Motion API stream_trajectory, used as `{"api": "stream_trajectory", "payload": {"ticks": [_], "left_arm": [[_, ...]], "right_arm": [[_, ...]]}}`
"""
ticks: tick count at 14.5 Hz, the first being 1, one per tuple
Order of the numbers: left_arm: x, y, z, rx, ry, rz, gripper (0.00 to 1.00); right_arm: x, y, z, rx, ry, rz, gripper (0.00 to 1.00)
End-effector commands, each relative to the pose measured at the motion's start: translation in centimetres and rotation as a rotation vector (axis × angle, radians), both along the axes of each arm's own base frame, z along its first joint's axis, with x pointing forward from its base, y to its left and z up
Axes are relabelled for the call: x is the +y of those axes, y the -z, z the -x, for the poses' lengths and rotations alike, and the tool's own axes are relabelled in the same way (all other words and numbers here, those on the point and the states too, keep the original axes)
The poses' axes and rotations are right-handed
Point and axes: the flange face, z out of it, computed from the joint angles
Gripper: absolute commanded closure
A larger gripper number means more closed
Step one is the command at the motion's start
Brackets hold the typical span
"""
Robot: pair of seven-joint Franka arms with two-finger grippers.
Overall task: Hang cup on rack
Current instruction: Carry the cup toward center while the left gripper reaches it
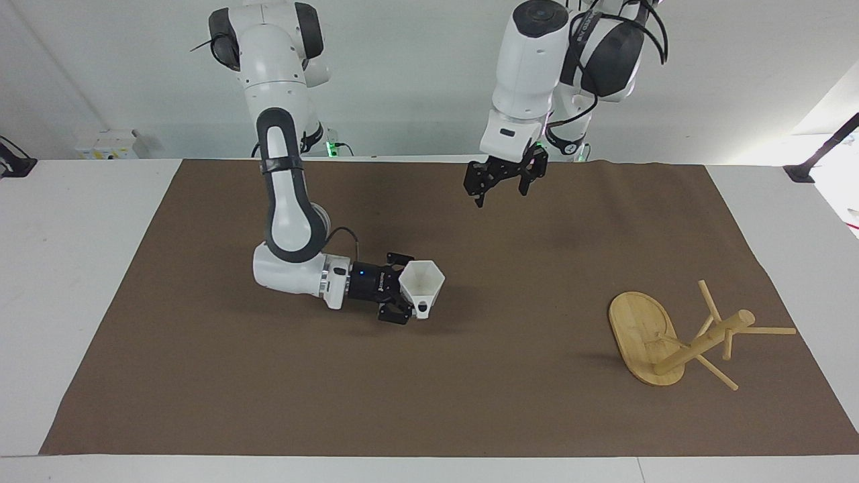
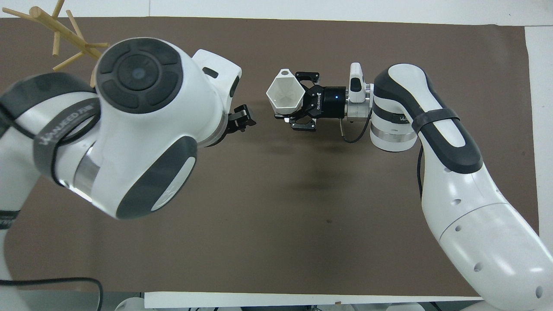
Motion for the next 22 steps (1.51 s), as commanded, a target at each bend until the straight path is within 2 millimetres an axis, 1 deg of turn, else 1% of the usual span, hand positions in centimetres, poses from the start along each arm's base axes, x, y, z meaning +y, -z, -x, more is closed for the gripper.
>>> {"api": "stream_trajectory", "payload": {"ticks": [1,2,5,8,9,10,11,12,16,17,18,21,22], "left_arm": [[-2.8,1.5,-2.3,-0.022,-0.034,-0.016,0.00],[-3.2,1.8,-2.7,-0.023,-0.036,-0.013,0.00],[-3.3,2.4,-3.8,-0.046,-0.044,0.007,0.00],[-3.4,3.4,-4.6,-0.056,-0.050,0.016,0.01],[-3.6,3.5,-4.5,-0.053,-0.047,0.018,0.08],[-3.7,3.8,-4.4,-0.046,-0.050,0.020,0.26],[-3.6,3.9,-4.5,-0.042,-0.061,0.023,0.83],[-3.4,4.2,-4.9,-0.052,-0.078,0.035,1.00],[-3.0,4.3,-6.4,-0.115,-0.095,0.094,1.00],[-3.0,4.5,-6.5,-0.118,-0.097,0.097,1.00],[-3.0,5.4,-6.7,-0.113,-0.098,0.093,1.00],[-3.0,5.6,-6.8,-0.115,-0.099,0.096,1.00],[-3.1,5.5,-6.7,-0.116,-0.098,0.097,1.00]], "right_arm": [[2.2,-1.1,0.8,-0.060,0.026,-0.054,0.71],[3.2,-1.5,1.1,-0.084,0.032,-0.062,0.71],[4.5,-2.5,1.6,-0.111,0.038,-0.043,0.71],[4.6,-2.6,1.6,-0.133,0.038,-0.037,0.70],[4.4,-2.5,1.5,-0.141,0.046,-0.026,0.70],[4.4,-2.5,1.5,-0.143,0.045,-0.025,0.70],[4.4,-2.5,1.5,-0.143,0.045,-0.025,0.70],[4.4,-2.5,1.5,-0.143,0.048,-0.023,0.69],[4.5,-2.7,1.3,-0.144,0.053,-0.024,0.69],[4.5,-2.6,1.3,-0.142,0.053,-0.023,0.68],[4.5,-2.6,1.4,-0.142,0.053,-0.023,0.67],[4.5,-2.6,1.4,-0.141,0.052,-0.021,0.66],[4.4,-2.5,1.4,-0.140,0.052,-0.021,0.62]]}}
